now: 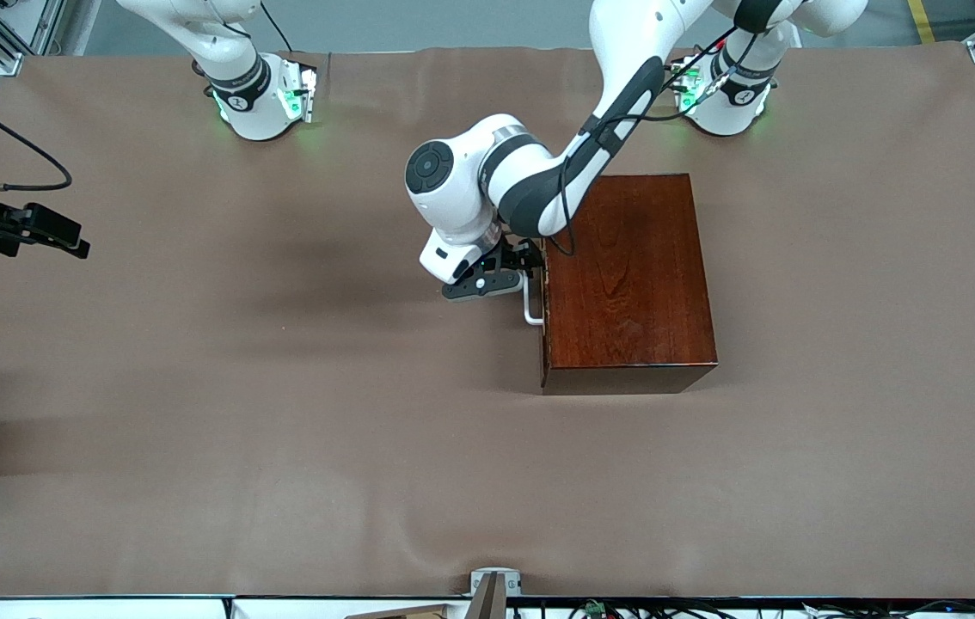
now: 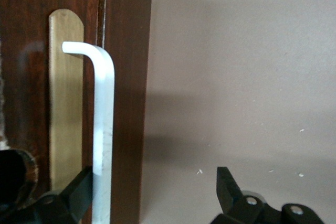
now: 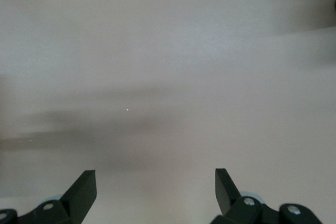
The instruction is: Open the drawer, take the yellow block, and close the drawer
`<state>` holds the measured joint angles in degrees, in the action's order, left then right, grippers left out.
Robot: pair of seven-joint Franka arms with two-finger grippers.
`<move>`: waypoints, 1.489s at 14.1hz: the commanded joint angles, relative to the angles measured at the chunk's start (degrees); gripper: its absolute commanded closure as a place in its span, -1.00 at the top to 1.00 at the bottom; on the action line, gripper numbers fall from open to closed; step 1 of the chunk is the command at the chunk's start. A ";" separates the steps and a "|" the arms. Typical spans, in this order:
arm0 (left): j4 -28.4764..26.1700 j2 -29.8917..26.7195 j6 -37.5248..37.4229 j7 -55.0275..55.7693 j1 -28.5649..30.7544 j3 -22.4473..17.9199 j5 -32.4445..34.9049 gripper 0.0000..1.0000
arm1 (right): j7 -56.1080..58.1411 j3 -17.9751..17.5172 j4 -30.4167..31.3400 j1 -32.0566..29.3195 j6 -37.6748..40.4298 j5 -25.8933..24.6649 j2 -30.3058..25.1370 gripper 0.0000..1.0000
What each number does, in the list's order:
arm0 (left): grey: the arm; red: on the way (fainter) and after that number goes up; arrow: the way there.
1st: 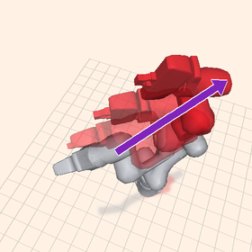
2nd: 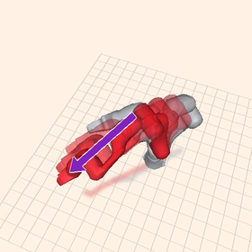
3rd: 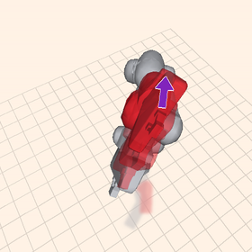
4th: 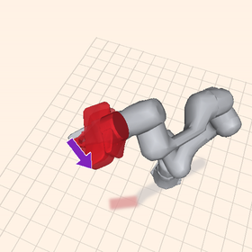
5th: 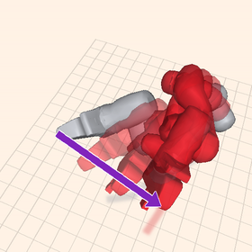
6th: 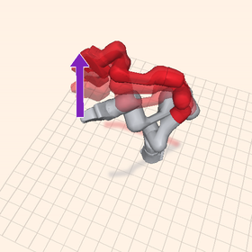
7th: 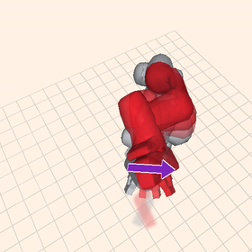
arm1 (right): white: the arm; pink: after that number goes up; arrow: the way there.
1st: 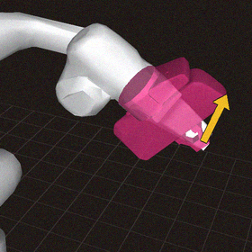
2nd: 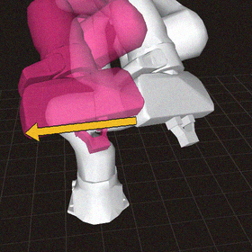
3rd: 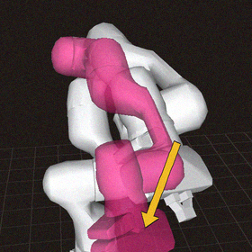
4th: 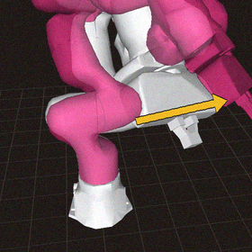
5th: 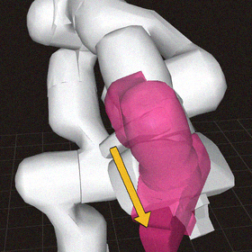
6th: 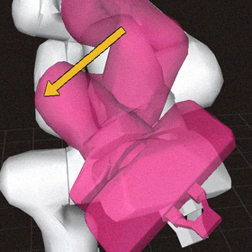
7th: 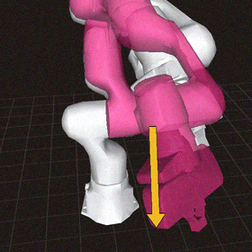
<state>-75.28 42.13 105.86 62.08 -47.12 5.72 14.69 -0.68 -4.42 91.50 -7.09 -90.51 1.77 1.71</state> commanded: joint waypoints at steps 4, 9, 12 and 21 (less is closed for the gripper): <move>3.21 2.25 3.74 1.55 -0.16 -0.62 1.40 1.00 | -0.64 -0.33 0.00 -0.21 -0.11 -0.45 -0.22 1.00; 4.36 2.60 7.33 3.57 -0.16 -0.54 -1.75 1.00 | -0.64 -0.33 0.00 -0.21 -0.11 -0.45 -0.22 1.00; 4.45 2.60 8.66 3.57 -0.16 -0.54 -5.89 1.00 | -0.64 -0.33 0.00 -0.21 -0.11 -0.45 -0.22 1.00; 4.45 2.69 10.59 2.96 -0.43 0.25 -10.56 1.00 | -0.64 -0.33 0.00 -0.21 -0.11 -0.45 -0.22 1.00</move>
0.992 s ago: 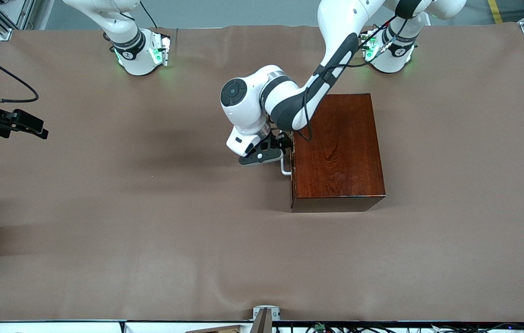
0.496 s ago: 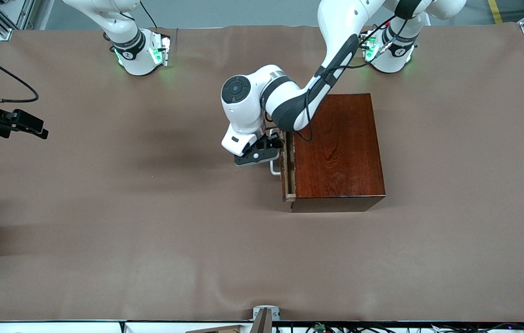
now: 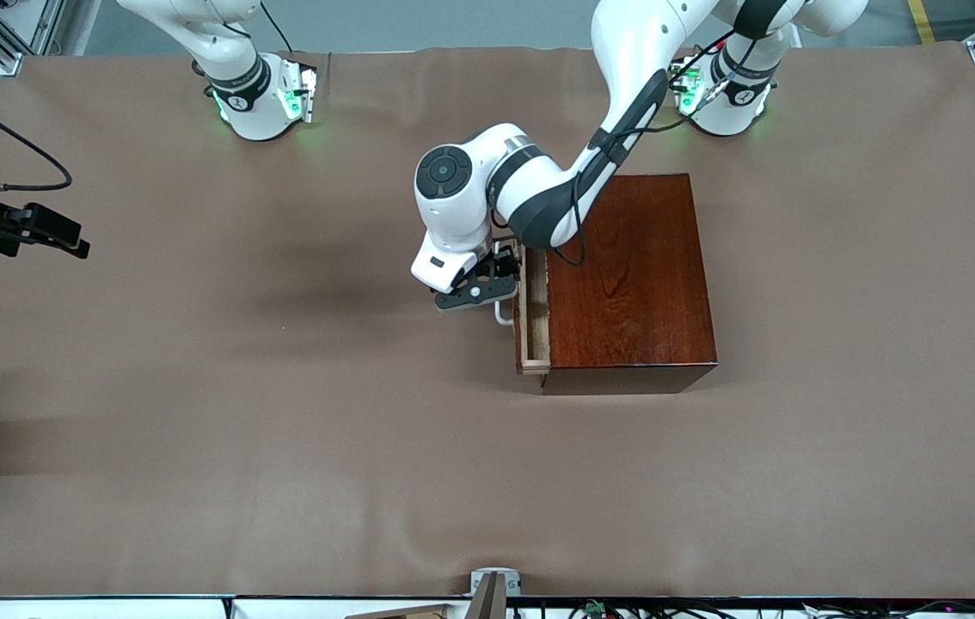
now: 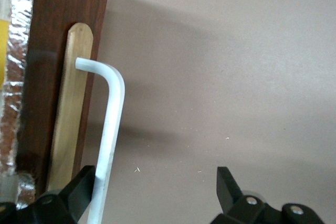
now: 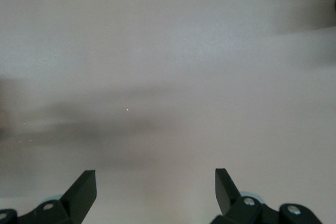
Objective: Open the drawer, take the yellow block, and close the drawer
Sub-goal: 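Pull the drawer out of the wooden box with the left gripper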
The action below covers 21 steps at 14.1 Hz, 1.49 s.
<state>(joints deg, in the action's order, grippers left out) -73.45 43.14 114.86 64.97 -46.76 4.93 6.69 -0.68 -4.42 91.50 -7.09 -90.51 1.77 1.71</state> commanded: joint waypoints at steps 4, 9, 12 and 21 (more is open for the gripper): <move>2.87 1.77 4.14 -2.39 -0.97 1.13 -6.07 1.00 | -0.64 -0.33 0.00 -0.21 -0.11 -0.45 -0.22 1.00; 2.87 2.56 9.05 -2.57 -1.14 2.45 -6.87 1.00 | -0.64 -0.33 0.00 -0.21 -0.11 -0.45 -0.22 1.00; 2.96 2.56 10.21 -2.57 -1.14 3.32 -6.87 1.00 | -0.64 -0.33 0.00 -0.12 -0.11 -0.45 -0.22 1.00; 2.96 2.39 14.94 -2.31 -2.90 3.77 -6.87 1.00 | -0.64 -0.33 0.00 -0.21 -0.20 -0.45 -0.22 1.00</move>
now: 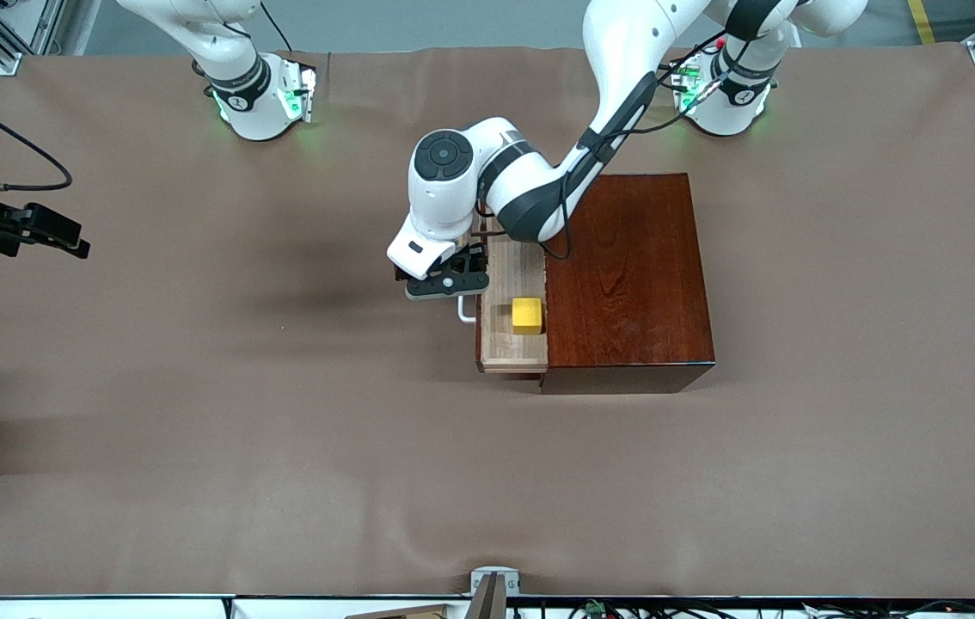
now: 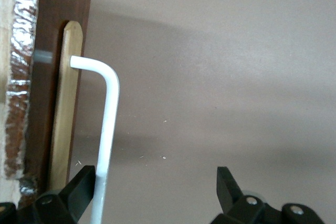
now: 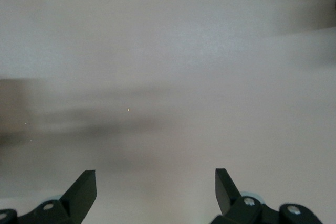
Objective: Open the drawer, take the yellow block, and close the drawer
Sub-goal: 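Pull the drawer out of the wooden box with the left gripper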
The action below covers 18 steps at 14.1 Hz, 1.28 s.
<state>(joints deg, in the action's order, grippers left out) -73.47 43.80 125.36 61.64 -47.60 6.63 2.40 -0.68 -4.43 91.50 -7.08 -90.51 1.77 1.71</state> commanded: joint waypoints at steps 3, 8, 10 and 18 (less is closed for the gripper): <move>2.98 1.82 7.43 1.46 -2.94 1.81 -2.57 1.00 | -0.64 -0.31 0.00 -0.21 -0.11 -0.45 -0.22 1.00; 2.89 1.64 9.37 2.16 -3.99 1.54 -2.49 1.00 | -0.64 -0.31 0.00 -0.21 -0.11 -0.45 -0.04 1.00; 2.63 1.82 9.38 2.17 -4.86 0.93 -2.14 1.00 | -0.64 -0.31 0.00 -0.21 -0.11 -0.45 -0.04 1.00; 2.46 -0.19 8.32 2.43 -4.35 -0.83 -2.40 1.00 | -0.64 -0.31 0.00 -0.12 -0.11 -0.45 -0.04 1.00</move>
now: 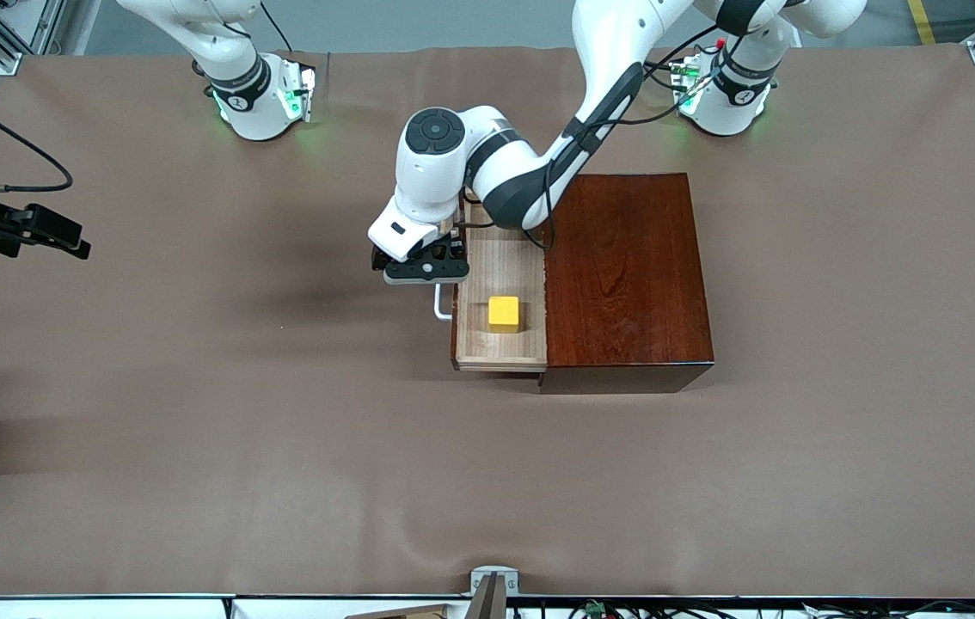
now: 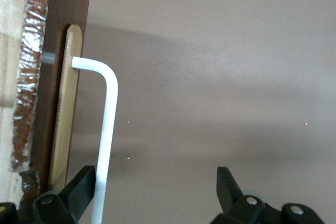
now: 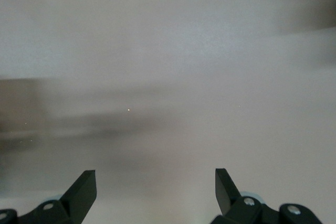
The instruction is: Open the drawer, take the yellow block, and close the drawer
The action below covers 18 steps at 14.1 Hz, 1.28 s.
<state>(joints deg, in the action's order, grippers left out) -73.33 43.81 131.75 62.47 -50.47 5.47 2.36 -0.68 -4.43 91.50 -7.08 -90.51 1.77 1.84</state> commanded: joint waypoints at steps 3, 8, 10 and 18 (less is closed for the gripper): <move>2.40 -1.53 -2.44 1.26 -1.21 0.25 -1.66 1.00 | -0.64 -0.31 -0.01 -0.21 -0.11 -0.45 -0.17 1.00; 2.40 -3.38 -7.21 1.16 -1.21 0.33 -2.09 1.00 | -0.64 -0.31 -0.01 -0.21 -0.11 -0.45 -0.17 1.00; 2.32 -5.39 -9.12 1.08 -0.69 0.24 -1.92 1.00 | -0.64 -0.31 -0.01 -0.21 -0.11 -0.45 -0.17 1.00; 1.00 -14.80 -19.76 -4.80 15.11 -0.02 -1.39 1.00 | -0.64 -0.31 -0.01 1.54 -0.11 -0.53 -0.17 1.00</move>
<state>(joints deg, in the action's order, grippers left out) -70.46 31.90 114.83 60.12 -39.08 4.96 1.56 -0.67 -4.59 91.51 -6.74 -90.51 1.77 1.87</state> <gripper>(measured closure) 0.000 0.000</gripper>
